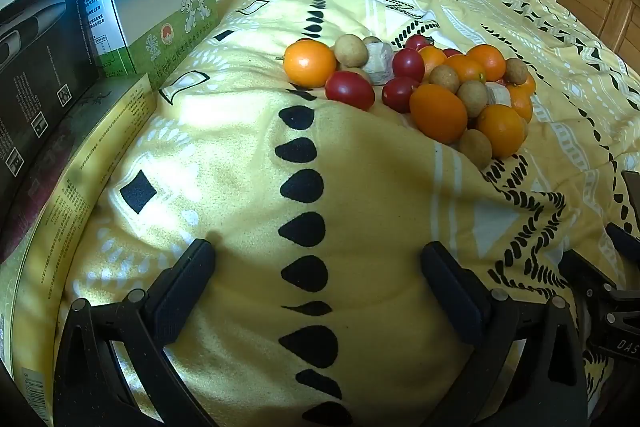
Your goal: Organize fruits
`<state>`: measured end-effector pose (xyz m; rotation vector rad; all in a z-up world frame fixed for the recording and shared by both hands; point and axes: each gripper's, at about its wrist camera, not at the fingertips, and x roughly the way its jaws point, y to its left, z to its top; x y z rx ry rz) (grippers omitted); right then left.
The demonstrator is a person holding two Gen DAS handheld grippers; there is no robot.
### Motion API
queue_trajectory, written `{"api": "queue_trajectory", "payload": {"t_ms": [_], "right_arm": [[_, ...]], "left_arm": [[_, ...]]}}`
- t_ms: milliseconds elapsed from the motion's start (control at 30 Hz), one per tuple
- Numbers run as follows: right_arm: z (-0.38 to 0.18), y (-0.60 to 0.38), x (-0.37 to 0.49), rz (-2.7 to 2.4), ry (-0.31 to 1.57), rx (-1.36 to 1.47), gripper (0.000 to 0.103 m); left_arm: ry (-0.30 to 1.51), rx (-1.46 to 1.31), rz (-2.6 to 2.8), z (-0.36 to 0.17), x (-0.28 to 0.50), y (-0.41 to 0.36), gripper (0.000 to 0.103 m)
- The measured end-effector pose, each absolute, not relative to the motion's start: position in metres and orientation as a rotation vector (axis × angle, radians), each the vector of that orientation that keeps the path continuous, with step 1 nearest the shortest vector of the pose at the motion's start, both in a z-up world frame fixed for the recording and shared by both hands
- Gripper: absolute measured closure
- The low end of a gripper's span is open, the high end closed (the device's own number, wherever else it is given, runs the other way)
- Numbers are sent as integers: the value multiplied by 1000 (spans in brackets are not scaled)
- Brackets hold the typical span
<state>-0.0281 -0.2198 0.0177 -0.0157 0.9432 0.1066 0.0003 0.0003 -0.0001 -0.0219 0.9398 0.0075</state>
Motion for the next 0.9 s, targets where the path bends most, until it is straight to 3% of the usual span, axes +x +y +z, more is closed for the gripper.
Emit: {"api": "queue_trajectory", "payload": {"t_ms": [900], "right_arm": [[18, -219, -28, 109, 946, -12, 0]], "left_arm": [[940, -21, 7, 0, 1, 5, 0]]}}
